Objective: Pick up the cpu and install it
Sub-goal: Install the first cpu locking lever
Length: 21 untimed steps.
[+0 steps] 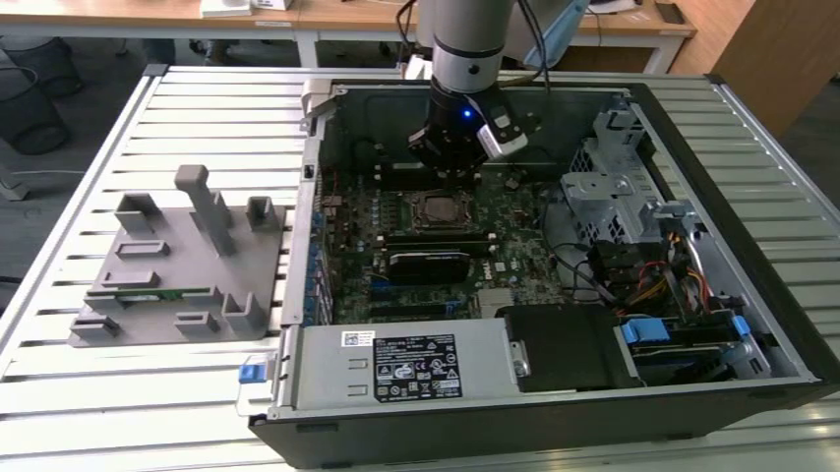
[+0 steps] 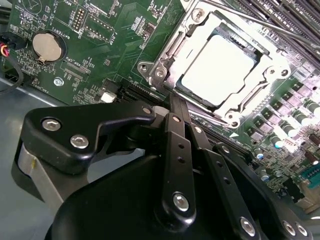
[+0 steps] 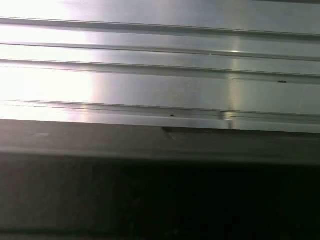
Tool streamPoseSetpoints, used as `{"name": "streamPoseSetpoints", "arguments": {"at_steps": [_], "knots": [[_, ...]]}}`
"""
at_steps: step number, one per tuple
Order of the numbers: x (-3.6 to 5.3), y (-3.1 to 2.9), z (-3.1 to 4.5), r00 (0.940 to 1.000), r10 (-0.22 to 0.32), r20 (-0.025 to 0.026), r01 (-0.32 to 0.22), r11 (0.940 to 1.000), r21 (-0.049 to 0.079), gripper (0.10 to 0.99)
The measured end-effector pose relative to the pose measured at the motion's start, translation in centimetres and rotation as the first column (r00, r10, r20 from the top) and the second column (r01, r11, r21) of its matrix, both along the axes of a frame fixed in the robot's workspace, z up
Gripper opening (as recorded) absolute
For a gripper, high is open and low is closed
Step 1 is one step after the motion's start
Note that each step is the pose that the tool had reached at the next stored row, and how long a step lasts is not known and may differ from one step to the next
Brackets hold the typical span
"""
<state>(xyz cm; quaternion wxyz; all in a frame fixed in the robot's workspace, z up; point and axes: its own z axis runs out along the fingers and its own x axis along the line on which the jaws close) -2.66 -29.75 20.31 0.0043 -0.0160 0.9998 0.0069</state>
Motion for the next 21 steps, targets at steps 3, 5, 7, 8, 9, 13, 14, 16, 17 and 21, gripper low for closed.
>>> {"name": "streamPoseSetpoints", "arguments": {"at_steps": [3,5,7,8,9,13,14,16,17,21], "knots": [[0.05,0.0,-0.14,1.0,0.0,0.0,0.0,1.0,0.0,0.106],[0.07,0.0,-0.2,1.0,0.0,-0.0001,0.0,1.0,0.0,0.106],[0.1,0.0,-0.26,1.0,0.0,0.0,0.0,1.0,0.0,0.106],[0.09,0.0,-0.27,1.0,0.0,-0.0001,0.0,1.0,-0.001,0.106],[0.1,0.0,-0.27,1.0,0.0,-0.0001,0.0,1.0,-0.001,0.106],[0.1,0.01,-0.28,1.0,0.001,0.0001,-0.001,1.0,-0.008,0.106],[0.1,0.0,-0.28,1.0,0.001,0.0,-0.001,0.9999,-0.014,0.106],[0.1,0.05,-0.29,1.0,0.001,-0.0001,-0.001,0.9997,-0.023,0.106],[0.1,0.1,-0.31,1.0,0.001,-0.0001,-0.001,0.9997,-0.025,0.106],[0.1,0.26,-0.42,1.0,0.001,-0.0003,-0.001,0.9995,-0.032,0.106]]}}
